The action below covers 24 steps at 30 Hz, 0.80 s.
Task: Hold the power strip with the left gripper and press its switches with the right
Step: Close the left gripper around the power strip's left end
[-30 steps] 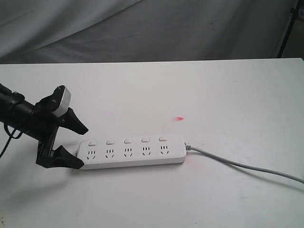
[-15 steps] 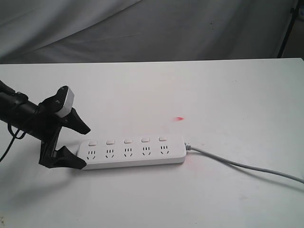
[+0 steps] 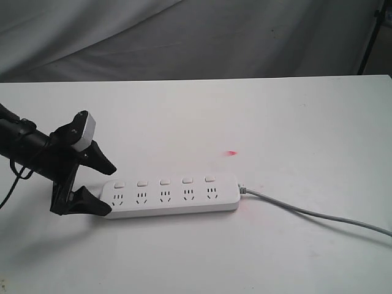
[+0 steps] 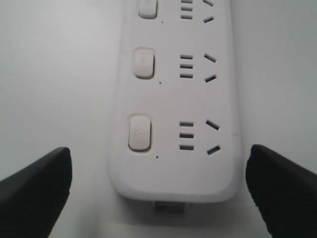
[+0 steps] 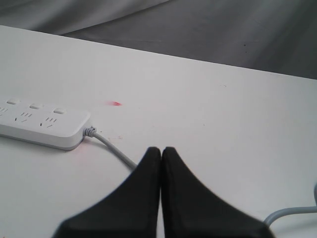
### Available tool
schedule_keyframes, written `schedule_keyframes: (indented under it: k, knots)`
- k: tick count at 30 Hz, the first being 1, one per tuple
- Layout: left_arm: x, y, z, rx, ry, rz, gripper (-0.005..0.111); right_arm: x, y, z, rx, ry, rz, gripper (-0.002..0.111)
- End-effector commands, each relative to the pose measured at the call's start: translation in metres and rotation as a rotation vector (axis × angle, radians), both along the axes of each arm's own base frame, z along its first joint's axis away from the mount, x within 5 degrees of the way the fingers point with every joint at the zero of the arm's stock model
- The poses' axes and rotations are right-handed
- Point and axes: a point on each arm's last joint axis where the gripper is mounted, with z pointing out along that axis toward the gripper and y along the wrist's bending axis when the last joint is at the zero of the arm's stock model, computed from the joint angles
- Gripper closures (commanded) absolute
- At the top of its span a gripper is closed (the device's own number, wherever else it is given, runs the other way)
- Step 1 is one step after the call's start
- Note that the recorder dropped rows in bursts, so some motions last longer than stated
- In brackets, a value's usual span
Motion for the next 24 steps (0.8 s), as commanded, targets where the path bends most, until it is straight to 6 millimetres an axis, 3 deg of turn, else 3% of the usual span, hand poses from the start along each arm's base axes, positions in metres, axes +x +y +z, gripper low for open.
schedule_keyframes:
  k: [1, 24]
  knots:
    - [-0.0015, -0.0034, -0.0006, -0.018, 0.012, -0.009, 0.019, -0.0001, -0.0002, -0.0007, 0.001, -0.005, -0.005, 0.108]
    - [-0.0028, -0.0029, -0.0014, -0.01, 0.015, -0.021, 0.019, -0.0001, -0.0002, -0.0007, 0.001, -0.005, -0.005, 0.108]
